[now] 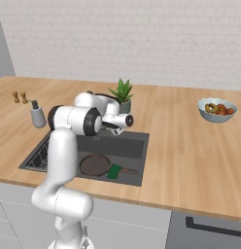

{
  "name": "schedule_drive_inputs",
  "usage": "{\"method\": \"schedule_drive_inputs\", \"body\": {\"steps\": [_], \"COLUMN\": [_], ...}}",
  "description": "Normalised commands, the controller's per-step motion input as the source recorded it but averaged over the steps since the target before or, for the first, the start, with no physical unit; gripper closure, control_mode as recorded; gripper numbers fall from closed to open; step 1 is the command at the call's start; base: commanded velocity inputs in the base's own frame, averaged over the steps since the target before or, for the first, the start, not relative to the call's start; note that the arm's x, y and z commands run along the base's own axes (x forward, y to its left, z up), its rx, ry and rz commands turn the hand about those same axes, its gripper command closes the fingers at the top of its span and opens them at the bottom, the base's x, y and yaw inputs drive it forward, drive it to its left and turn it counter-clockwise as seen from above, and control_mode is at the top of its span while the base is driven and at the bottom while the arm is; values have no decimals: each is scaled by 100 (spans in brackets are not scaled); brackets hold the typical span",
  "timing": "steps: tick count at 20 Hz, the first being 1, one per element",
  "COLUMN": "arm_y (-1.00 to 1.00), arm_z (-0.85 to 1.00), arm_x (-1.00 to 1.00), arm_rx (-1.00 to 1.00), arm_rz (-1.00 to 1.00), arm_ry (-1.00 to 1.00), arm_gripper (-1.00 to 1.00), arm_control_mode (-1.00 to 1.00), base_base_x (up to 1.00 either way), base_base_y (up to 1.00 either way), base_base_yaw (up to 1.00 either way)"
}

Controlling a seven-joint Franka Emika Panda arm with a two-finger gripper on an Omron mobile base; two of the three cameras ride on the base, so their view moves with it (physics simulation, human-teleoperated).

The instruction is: Pick the pan and sponge and place them into the sink. Then turn on the water.

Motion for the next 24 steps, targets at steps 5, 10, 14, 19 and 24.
{"method": "schedule_drive_inputs", "body": {"steps": [5, 10, 14, 19, 24], "arm_y": [-22, -16, -4, 0, 0], "arm_z": [0, 0, -8, -2, 0], "arm_x": [0, 0, 0, 0, 0], "arm_rx": [29, 20, 12, 0, 0], "arm_rz": [-17, -15, -11, -1, 0], "arm_ry": [14, 10, 7, 0, 0], "arm_gripper": [100, 100, 100, 100, 100], "arm_control_mode": [-100, -100, -100, -100, -100], "base_base_x": [0, 0, 0, 0, 0], "base_base_y": [0, 0, 0, 0, 0], "base_base_yaw": [0, 0, 0, 0, 0]}}
